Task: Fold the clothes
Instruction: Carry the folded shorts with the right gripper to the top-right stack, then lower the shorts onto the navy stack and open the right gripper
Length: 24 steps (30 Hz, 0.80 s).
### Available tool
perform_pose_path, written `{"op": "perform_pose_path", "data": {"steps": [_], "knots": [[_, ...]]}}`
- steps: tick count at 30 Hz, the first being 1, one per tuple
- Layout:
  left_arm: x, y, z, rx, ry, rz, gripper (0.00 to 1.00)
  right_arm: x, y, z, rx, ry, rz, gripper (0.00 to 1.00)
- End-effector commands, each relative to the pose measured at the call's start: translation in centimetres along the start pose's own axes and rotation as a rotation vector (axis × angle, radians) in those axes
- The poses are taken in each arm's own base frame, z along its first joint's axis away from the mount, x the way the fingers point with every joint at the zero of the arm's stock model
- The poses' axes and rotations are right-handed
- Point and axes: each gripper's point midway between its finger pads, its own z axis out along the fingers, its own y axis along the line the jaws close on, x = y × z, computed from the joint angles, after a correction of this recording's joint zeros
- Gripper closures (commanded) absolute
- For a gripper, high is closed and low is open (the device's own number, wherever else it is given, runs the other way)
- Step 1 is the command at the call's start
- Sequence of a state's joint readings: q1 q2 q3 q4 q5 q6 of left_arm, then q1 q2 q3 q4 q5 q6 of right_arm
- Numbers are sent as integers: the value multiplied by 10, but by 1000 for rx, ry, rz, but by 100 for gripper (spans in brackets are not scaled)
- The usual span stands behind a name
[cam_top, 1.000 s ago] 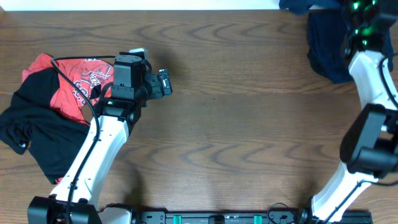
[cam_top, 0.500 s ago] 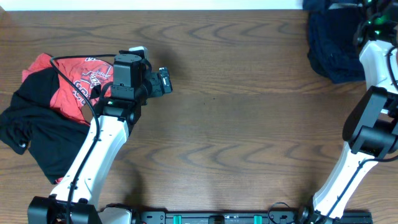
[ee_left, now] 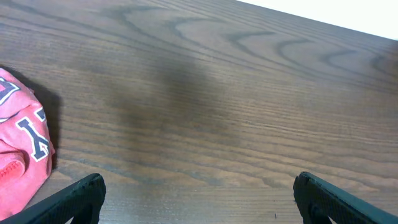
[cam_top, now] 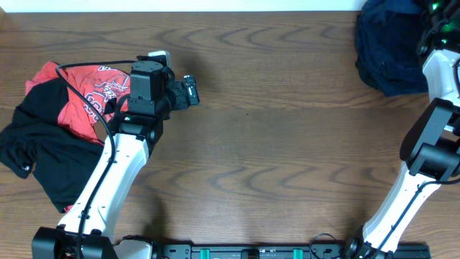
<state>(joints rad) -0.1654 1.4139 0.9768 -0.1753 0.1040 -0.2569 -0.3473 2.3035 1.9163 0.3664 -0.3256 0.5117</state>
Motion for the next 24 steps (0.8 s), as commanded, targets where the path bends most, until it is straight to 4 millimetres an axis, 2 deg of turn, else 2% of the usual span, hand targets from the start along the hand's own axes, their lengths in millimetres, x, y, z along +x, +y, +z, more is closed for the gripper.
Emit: {"op": "perform_pose_path", "data": {"steps": [1, 6, 11, 14, 21, 24], "knots": [[-3, 3, 2, -13, -6, 14, 2, -1, 0, 2, -5, 15, -29, 99], [-4, 2, 2, -12, -11, 14, 2, 27, -21, -4, 76, 149, 8, 99], [-5, 2, 2, -11, -13, 14, 2, 47, -39, -25, 182, 296, 44, 99], [-5, 2, 2, -11, -12, 5, 2, 55, -50, -47, 284, 384, 68, 99], [-4, 2, 2, -10, -11, -8, 2, 66, -75, -112, 542, 574, 57, 99], [-4, 2, 2, -10, -11, -8, 2, 78, -85, -140, 635, 668, 66, 99]]}}
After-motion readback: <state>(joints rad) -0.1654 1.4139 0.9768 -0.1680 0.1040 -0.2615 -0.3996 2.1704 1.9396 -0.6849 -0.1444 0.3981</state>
